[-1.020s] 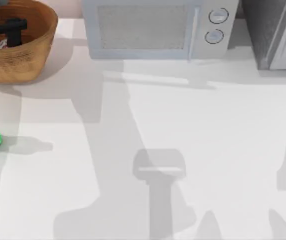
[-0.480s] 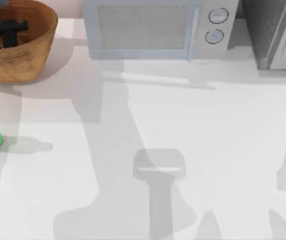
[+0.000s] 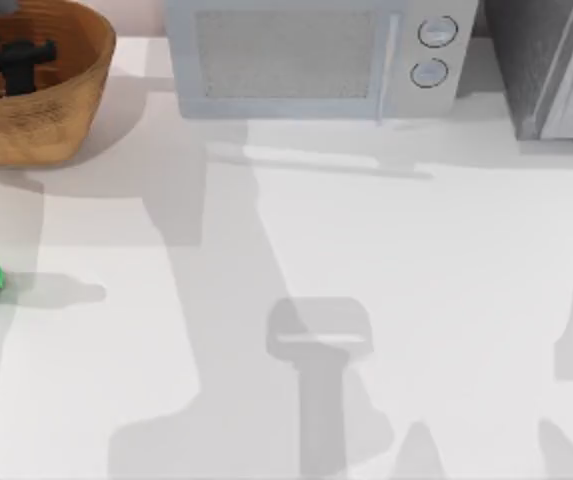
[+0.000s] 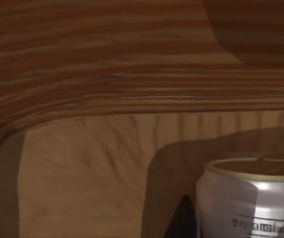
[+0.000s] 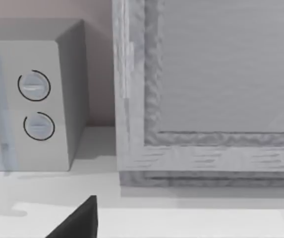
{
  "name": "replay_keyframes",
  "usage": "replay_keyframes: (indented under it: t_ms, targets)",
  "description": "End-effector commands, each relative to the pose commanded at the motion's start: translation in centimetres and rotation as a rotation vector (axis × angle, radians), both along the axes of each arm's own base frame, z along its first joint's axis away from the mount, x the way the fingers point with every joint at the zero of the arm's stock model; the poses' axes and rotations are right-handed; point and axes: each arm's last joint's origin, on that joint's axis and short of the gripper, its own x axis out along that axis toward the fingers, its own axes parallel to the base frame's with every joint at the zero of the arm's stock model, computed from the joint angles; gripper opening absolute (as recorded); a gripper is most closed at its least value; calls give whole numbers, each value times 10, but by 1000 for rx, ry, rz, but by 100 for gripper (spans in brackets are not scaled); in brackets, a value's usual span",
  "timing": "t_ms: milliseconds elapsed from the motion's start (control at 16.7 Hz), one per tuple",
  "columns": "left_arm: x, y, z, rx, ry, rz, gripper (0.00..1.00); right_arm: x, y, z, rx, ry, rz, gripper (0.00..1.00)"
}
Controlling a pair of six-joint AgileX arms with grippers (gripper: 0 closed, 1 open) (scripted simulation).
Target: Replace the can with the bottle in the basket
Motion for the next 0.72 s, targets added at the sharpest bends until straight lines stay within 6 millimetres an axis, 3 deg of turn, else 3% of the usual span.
replay_keyframes:
  t_ms: [180,420,540,720]
  targets:
    - [-9,-1,9,-2,10,17,0,0,0,0,0,0,0,100]
    - [-40,-12,59,7,-71,21,0,0,0,0,0,0,0,100]
    - [-66,-21,94,17,-155,15,0,0,0,0,0,0,0,100]
    - [-122,-36,145,36,-316,2,0,0,0,0,0,0,0,100]
